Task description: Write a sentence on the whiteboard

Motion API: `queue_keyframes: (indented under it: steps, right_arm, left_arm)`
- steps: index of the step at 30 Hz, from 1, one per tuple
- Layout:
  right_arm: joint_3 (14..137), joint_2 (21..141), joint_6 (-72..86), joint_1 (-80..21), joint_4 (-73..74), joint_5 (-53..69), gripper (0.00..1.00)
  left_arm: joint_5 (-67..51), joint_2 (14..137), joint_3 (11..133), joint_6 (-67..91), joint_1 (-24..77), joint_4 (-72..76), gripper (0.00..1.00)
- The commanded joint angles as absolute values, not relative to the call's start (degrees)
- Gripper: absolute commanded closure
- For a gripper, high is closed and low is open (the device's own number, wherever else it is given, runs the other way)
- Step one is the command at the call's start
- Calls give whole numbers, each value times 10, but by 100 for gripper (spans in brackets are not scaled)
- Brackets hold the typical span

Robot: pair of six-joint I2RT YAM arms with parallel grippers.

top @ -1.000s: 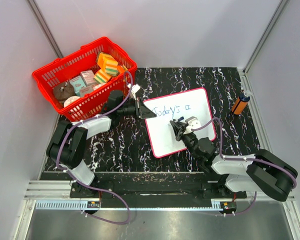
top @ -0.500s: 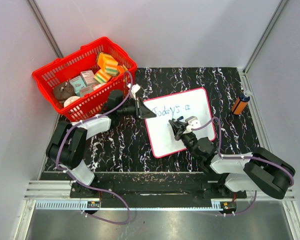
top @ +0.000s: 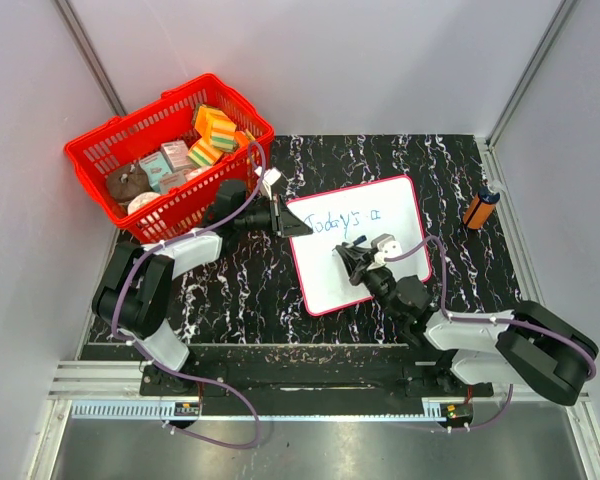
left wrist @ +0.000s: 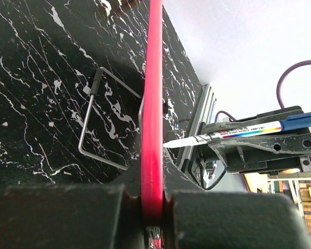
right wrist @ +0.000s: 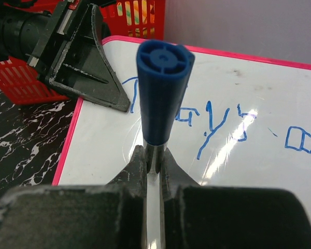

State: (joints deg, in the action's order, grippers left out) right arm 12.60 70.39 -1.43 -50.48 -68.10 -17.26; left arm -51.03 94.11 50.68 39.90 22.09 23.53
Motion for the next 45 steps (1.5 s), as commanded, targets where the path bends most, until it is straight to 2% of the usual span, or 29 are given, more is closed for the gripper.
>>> queue_keyframes:
  steps: [1, 14, 20, 33, 45]
  right_arm:
    - [117, 687, -6, -511, -677, -174, 100]
    - [140, 749, -55, -510, -740, -261, 100]
    - [149, 767, -53, -511, -747, -246, 100]
    - [116, 708, -17, -511, -679, -227, 100]
    - [97, 708, 26, -511, -652, -207, 100]
  left_arm:
    - [-478, 940, 508, 330, 218, 167, 100]
    - [-481, 940, 503, 330, 218, 168, 100]
    - [-481, 939, 503, 328, 218, 167, 100]
    - [-481, 940, 508, 325, 219, 163, 100]
    - [-481, 942, 511, 320, 218, 155, 100]
